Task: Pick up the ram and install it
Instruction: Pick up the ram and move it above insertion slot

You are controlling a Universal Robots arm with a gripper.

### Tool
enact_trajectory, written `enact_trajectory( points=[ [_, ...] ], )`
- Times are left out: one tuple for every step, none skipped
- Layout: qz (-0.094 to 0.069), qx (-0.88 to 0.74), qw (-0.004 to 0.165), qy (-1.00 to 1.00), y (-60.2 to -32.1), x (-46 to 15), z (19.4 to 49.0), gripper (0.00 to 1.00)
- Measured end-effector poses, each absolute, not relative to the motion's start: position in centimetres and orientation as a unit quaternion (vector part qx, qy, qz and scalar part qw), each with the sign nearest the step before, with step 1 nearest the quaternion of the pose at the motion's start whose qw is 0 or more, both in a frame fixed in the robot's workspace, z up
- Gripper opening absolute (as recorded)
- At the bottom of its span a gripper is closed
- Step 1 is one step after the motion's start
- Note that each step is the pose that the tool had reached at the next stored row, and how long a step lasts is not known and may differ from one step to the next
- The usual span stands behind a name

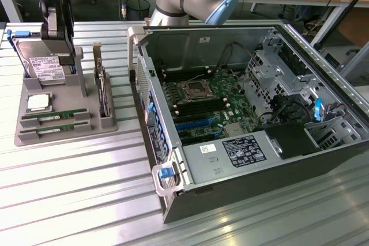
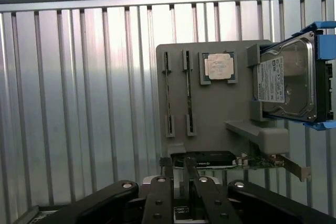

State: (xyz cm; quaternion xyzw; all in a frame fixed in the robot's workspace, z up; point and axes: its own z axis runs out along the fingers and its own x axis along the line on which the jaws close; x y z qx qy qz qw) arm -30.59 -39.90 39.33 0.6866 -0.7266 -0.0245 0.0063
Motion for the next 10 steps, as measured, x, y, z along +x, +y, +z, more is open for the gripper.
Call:
enact_trajectory(
  points=[
    [-0.025, 0.687, 0.006, -0.727, -39.9, -30.59, 39.33, 0.24],
    [-0.025, 0.687, 0.006, -0.727, -39.9, -30.59, 39.33, 0.3],
    [-0.025, 0.687, 0.006, -0.727, -39.9, -30.59, 39.33, 0.3],
    [-0.025, 0.687, 0.006, -0.727, -39.89, -30.59, 39.33, 0.3],
    [-0.025, 0.687, 0.006, -0.727, -39.9, -30.59, 39.33, 0.3],
    [-0.025, 0.687, 0.006, -0.727, -39.9, -30.59, 39.31, 0.3],
    [-0.025, 0.687, 0.006, -0.727, -39.9, -30.59, 39.28, 0.3],
    [-0.025, 0.687, 0.006, -0.727, -39.89, -30.58, 39.25, 0.3],
    [-0.025, 0.687, 0.006, -0.727, -39.89, -30.59, 39.18, 0.3],
    [-0.025, 0.687, 0.006, -0.727, -39.89, -30.59, 39.08, 0.3]
  ],
)
